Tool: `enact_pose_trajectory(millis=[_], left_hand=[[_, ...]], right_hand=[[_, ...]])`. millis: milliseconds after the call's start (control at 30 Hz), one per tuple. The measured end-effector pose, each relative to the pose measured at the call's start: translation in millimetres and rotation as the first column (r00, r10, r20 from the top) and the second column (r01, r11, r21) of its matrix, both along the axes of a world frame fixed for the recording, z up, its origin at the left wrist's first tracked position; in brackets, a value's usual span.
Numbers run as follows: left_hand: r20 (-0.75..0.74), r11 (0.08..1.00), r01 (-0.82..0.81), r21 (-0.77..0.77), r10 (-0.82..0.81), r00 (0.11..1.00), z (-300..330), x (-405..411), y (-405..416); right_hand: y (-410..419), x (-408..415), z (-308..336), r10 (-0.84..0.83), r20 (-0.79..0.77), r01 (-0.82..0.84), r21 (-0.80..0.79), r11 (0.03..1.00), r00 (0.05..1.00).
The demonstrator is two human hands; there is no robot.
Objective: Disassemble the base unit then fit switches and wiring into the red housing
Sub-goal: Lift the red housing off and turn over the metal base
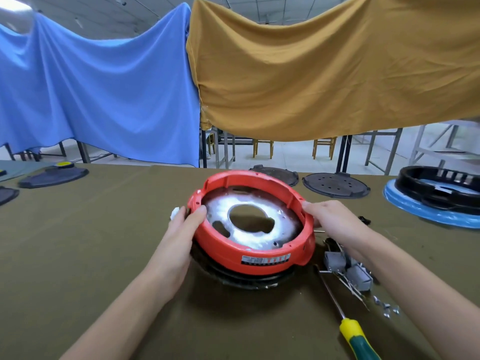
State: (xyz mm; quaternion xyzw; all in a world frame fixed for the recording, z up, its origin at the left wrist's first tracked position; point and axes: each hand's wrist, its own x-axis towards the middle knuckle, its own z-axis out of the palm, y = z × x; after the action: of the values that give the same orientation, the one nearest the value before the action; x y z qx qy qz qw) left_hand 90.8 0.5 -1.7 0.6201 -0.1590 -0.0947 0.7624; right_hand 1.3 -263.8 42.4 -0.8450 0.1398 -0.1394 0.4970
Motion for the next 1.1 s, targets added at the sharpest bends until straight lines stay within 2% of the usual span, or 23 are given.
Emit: enact_pose_trajectory(millis=[100, 200, 267, 367, 533, 633, 700, 833, 900, 1000, 1100], left_hand=[[0.032, 0.986, 0.000, -0.169, 0.005, 0.999, 18.1, -5.5, 8.1], [0.067, 0.978, 0.093, -0.187, -0.082, 0.994, 30.6, -5.1, 25.3], [0.098, 0.964, 0.164, -0.208, -0.146, 0.984, 33.0, -1.4, 37.4], [0.226, 0.966, 0.205, -0.156, -0.167, 0.960, 32.3, 0.9, 42.4], [0.408, 0.989, 0.136, -0.052, -0.103, 0.907, 33.4, -7.7, 34.3], [0.516, 0.991, 0.131, -0.009, -0.107, 0.850, 37.7, -13.9, 31.3], [0.584, 0.992, 0.127, 0.015, -0.112, 0.804, 40.8, -18.4, 29.9], [0.674, 0.993, 0.002, 0.115, -0.079, 0.735, 43.1, -26.3, 29.8], [0.729, 0.977, -0.116, 0.177, -0.051, 0.682, 43.9, -29.9, 30.1], [0.846, 0.901, -0.348, 0.258, -0.036, 0.533, 45.7, -36.1, 29.0], [0.931, 0.797, -0.521, 0.305, -0.135, 0.338, 46.7, -41.3, 23.1]], right_hand=[[3.4, -1.9, 11.5, 0.054, 0.181, -0.060, 0.028, 0.998, 0.982], [5.9, -1.1, 21.4, 0.124, 0.368, -0.156, 0.059, 0.986, 0.922], [5.3, 0.8, 21.1, 0.188, 0.431, -0.238, 0.065, 0.969, 0.883], [2.9, 1.7, 13.9, 0.237, 0.456, -0.356, 0.196, 0.914, 0.858], [-4.6, 5.4, 0.2, 0.199, 0.423, -0.390, 0.432, 0.813, 0.884], [-8.5, 5.6, -5.5, 0.210, 0.379, -0.389, 0.493, 0.779, 0.901], [-9.5, 5.6, -7.7, 0.209, 0.350, -0.368, 0.486, 0.793, 0.913], [-8.9, 10.2, -11.1, 0.146, 0.243, -0.234, 0.385, 0.893, 0.959], [-10.0, 12.4, -10.9, 0.061, 0.215, -0.147, 0.411, 0.900, 0.975], [-11.8, 10.1, -2.8, -0.063, 0.173, -0.035, 0.510, 0.860, 0.983], [-19.6, 3.2, 13.5, -0.134, 0.112, 0.047, 0.568, 0.822, 0.985]])
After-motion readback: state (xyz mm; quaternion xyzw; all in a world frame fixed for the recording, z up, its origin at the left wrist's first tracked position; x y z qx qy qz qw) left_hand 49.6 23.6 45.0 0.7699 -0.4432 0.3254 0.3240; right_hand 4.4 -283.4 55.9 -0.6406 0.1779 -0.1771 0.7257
